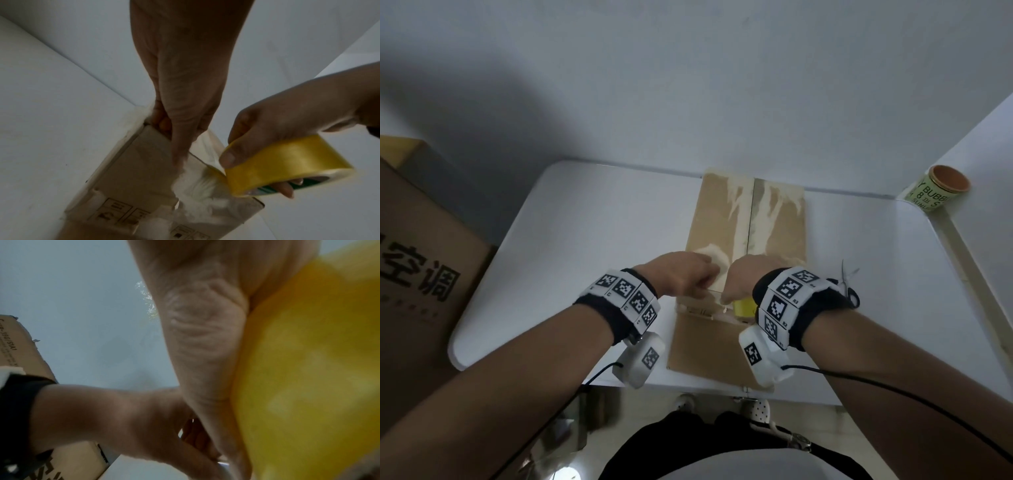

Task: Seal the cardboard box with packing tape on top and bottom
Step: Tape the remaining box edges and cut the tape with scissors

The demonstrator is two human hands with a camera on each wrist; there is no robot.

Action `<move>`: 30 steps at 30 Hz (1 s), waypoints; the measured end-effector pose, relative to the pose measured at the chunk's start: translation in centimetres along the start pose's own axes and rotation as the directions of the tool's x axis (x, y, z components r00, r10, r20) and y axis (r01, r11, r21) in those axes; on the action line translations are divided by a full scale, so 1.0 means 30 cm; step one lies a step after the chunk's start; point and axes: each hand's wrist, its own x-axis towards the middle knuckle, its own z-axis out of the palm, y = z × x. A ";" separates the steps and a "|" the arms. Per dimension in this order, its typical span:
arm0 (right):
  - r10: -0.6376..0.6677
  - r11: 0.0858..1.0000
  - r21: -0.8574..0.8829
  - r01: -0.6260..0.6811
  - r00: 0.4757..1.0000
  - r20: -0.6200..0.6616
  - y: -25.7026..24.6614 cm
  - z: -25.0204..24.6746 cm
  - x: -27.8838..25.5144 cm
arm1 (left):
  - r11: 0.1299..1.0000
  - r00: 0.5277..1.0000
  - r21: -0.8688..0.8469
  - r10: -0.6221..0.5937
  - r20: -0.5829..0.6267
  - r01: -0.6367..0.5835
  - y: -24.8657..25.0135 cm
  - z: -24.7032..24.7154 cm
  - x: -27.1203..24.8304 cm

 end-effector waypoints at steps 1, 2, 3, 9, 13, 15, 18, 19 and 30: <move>0.000 0.999 0.038 0.000 1.000 0.015 0.009 -0.006 -0.003 | 0.999 1.000 0.041 -0.010 0.017 0.009 -0.001 0.000 0.013; -0.012 0.997 0.073 0.009 0.999 0.038 0.021 -0.013 -0.007 | 0.997 0.999 0.077 -0.017 0.030 0.015 0.001 -0.002 0.023; -0.034 0.995 0.101 0.027 0.997 0.071 0.035 -0.021 -0.013 | 0.994 0.999 0.107 -0.023 0.042 0.019 0.003 -0.006 0.031; -0.087 0.979 0.194 0.054 0.983 0.161 0.070 -0.021 -0.026 | 0.982 0.996 0.183 -0.051 0.080 0.036 0.013 0.006 0.051; -0.089 0.961 0.273 0.052 0.988 0.125 0.070 -0.021 -0.016 | 0.996 0.999 0.091 -0.004 0.055 -0.001 -0.011 0.005 0.037; -0.086 0.962 0.268 0.052 0.990 0.116 0.069 -0.018 -0.012 | 1.000 1.000 -0.014 0.020 0.023 -0.020 -0.051 0.003 0.005; -0.087 0.963 0.264 0.052 0.989 0.122 0.072 -0.015 -0.005 | 0.989 0.990 -0.050 -0.143 -0.017 0.142 -0.161 -0.006 -0.079; -0.092 0.961 0.269 0.056 0.988 0.126 0.071 -0.017 -0.007 | 0.967 0.972 -0.110 -0.233 -0.012 0.230 -0.195 -0.010 -0.110; -0.120 0.968 0.236 0.085 0.983 0.141 0.043 -0.041 -0.013 | 0.200 0.904 -0.967 -0.425 0.056 0.154 -0.162 0.145 -0.194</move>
